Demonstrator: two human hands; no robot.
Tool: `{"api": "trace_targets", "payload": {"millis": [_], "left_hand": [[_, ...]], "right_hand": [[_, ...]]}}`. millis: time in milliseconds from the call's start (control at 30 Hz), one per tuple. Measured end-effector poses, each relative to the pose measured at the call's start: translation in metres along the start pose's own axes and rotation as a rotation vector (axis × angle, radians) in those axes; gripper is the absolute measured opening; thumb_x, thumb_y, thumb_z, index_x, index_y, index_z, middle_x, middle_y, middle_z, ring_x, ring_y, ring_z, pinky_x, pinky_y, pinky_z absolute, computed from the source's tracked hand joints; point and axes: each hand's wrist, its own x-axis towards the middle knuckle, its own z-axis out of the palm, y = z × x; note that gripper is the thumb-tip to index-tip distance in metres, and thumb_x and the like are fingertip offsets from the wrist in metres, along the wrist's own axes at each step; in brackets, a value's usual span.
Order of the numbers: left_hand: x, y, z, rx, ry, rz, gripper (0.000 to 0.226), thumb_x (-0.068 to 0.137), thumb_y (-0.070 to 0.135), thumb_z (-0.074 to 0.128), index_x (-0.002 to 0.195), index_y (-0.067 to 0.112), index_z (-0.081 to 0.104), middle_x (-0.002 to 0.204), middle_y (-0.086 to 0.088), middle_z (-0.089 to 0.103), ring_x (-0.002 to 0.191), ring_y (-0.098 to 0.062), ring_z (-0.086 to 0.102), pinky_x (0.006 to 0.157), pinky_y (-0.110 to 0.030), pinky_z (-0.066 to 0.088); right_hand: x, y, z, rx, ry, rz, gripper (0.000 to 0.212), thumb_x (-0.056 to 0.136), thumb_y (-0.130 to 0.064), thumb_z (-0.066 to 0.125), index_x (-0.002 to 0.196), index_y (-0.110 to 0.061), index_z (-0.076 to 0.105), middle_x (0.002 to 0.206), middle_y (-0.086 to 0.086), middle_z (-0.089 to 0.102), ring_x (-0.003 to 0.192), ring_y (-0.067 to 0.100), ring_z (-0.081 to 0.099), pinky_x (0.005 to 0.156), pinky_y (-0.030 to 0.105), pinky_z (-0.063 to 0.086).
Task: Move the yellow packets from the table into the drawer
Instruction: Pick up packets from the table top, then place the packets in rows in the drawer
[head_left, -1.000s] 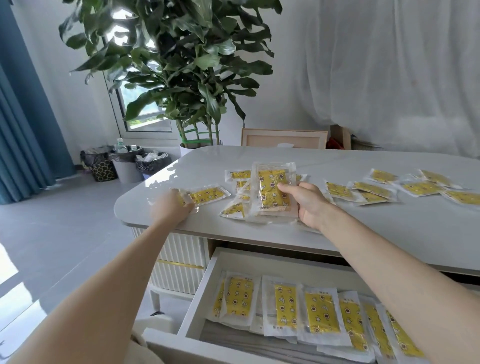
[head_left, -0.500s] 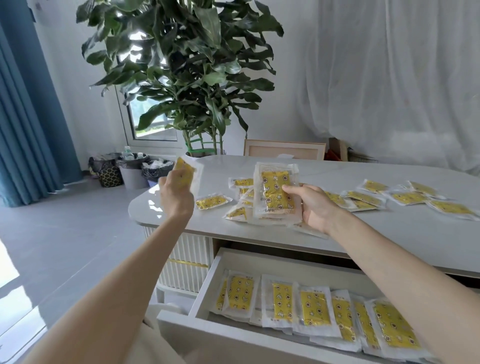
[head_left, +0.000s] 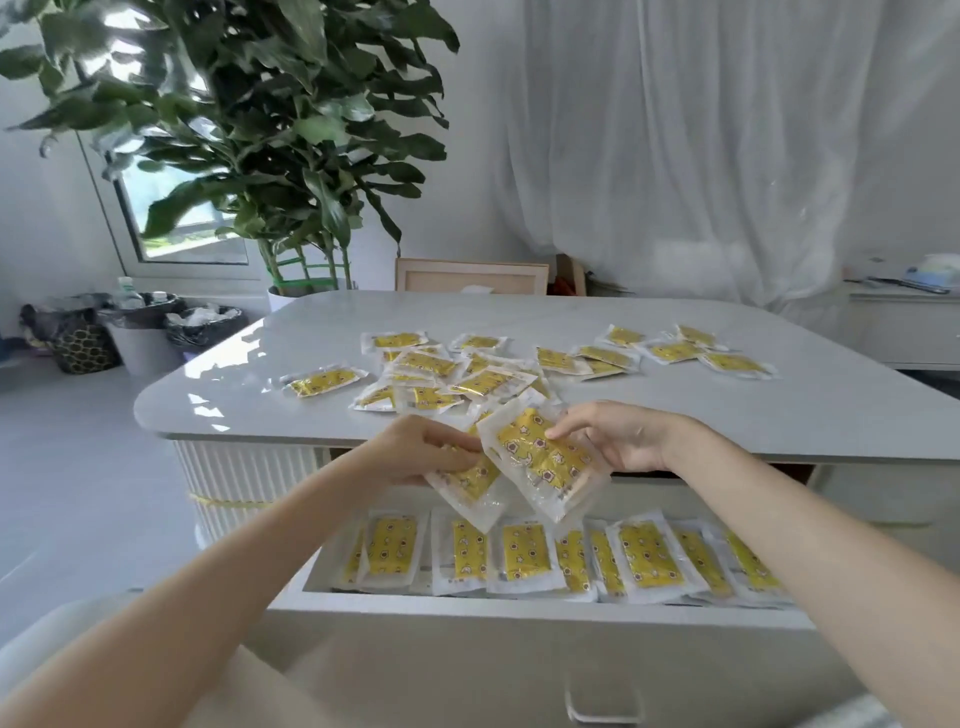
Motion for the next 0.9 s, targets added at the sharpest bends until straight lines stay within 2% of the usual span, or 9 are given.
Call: {"api": "trace_targets", "payload": {"millis": [100, 167, 267, 433, 567, 700, 800, 833, 900], "left_hand": [[0.006, -0.009, 0.03, 0.034, -0.102, -0.061, 0.019, 0.082, 0.017, 0.072, 0.099, 0.025, 0.075, 0.085, 0.004, 0.065, 0.07, -0.006, 0.066, 0.06, -0.014, 0.053], [0.013, -0.014, 0.049, 0.084, -0.155, -0.088, 0.024, 0.084, 0.012, 0.069, 0.105, 0.022, 0.073, 0.074, 0.003, 0.055, 0.056, -0.003, 0.058, 0.054, -0.014, 0.051], [0.029, -0.02, 0.076, 0.032, -0.276, -0.165, 0.029, 0.084, 0.003, 0.065, 0.101, 0.025, 0.072, 0.104, -0.01, 0.065, 0.082, -0.015, 0.063, 0.082, -0.032, 0.058], [0.052, -0.008, 0.117, -0.048, -0.338, -0.246, 0.039, 0.088, -0.004, 0.058, 0.123, 0.014, 0.062, 0.103, -0.004, 0.065, 0.076, -0.009, 0.063, 0.065, -0.016, 0.053], [0.07, 0.007, 0.149, -0.089, -0.38, -0.317, 0.041, 0.09, -0.009, 0.053, 0.127, 0.009, 0.057, 0.09, -0.002, 0.062, 0.07, -0.009, 0.063, 0.059, -0.017, 0.055], [0.082, 0.017, 0.177, -0.104, -0.4, -0.358, 0.041, 0.088, -0.01, 0.054, 0.125, 0.009, 0.058, 0.094, -0.002, 0.061, 0.078, -0.013, 0.062, 0.082, -0.029, 0.053], [0.09, 0.015, 0.192, -0.011, -0.391, -0.334, 0.045, 0.088, -0.008, 0.055, 0.126, 0.015, 0.058, 0.107, -0.003, 0.062, 0.088, -0.013, 0.058, 0.085, -0.025, 0.051], [0.091, 0.013, 0.194, 0.029, -0.387, -0.322, 0.045, 0.088, -0.006, 0.056, 0.126, 0.017, 0.059, 0.094, 0.001, 0.054, 0.089, -0.011, 0.056, 0.085, -0.023, 0.05], [0.094, 0.006, 0.197, 0.073, -0.391, -0.316, 0.047, 0.086, -0.005, 0.058, 0.127, 0.019, 0.059, 0.117, 0.001, 0.062, 0.081, -0.008, 0.056, 0.083, -0.021, 0.05]], "right_hand": [[-0.011, 0.023, -0.016, -0.034, 0.063, 0.105, 0.012, 0.092, -0.007, 0.056, 0.082, -0.012, 0.062, 0.077, 0.003, 0.071, 0.053, 0.01, 0.066, 0.048, 0.023, 0.056], [-0.016, 0.039, -0.026, -0.036, 0.067, 0.174, 0.007, 0.091, -0.009, 0.057, 0.09, -0.01, 0.064, 0.087, 0.006, 0.072, 0.071, 0.017, 0.07, 0.067, 0.032, 0.06], [-0.026, 0.062, -0.047, -0.04, 0.095, 0.298, 0.015, 0.091, -0.01, 0.056, 0.104, -0.009, 0.064, 0.108, 0.011, 0.069, 0.095, 0.027, 0.067, 0.083, 0.04, 0.056], [-0.039, 0.096, -0.081, -0.056, 0.226, 0.423, 0.013, 0.093, -0.007, 0.052, 0.102, -0.011, 0.06, 0.12, 0.011, 0.067, 0.116, 0.029, 0.061, 0.101, 0.044, 0.045], [-0.041, 0.119, -0.104, -0.073, 0.429, 0.474, 0.013, 0.095, -0.002, 0.046, 0.095, -0.006, 0.058, 0.097, 0.012, 0.066, 0.084, 0.024, 0.066, 0.095, 0.043, 0.048], [-0.036, 0.134, -0.118, -0.225, 0.654, 0.465, 0.047, 0.094, 0.0, 0.049, 0.14, 0.002, 0.04, 0.15, 0.015, 0.036, 0.138, 0.029, 0.034, 0.115, 0.042, 0.025], [-0.028, 0.143, -0.126, -0.211, 0.716, 0.457, 0.051, 0.096, -0.001, 0.047, 0.145, 0.001, 0.033, 0.155, 0.015, 0.026, 0.144, 0.03, 0.023, 0.114, 0.042, 0.021], [-0.024, 0.145, -0.128, -0.203, 0.727, 0.468, 0.05, 0.096, -0.001, 0.047, 0.144, 0.002, 0.033, 0.154, 0.016, 0.028, 0.143, 0.03, 0.025, 0.114, 0.041, 0.022], [-0.018, 0.151, -0.131, -0.191, 0.749, 0.479, 0.048, 0.096, 0.0, 0.047, 0.142, 0.004, 0.036, 0.152, 0.017, 0.031, 0.14, 0.031, 0.031, 0.113, 0.04, 0.027]]}}
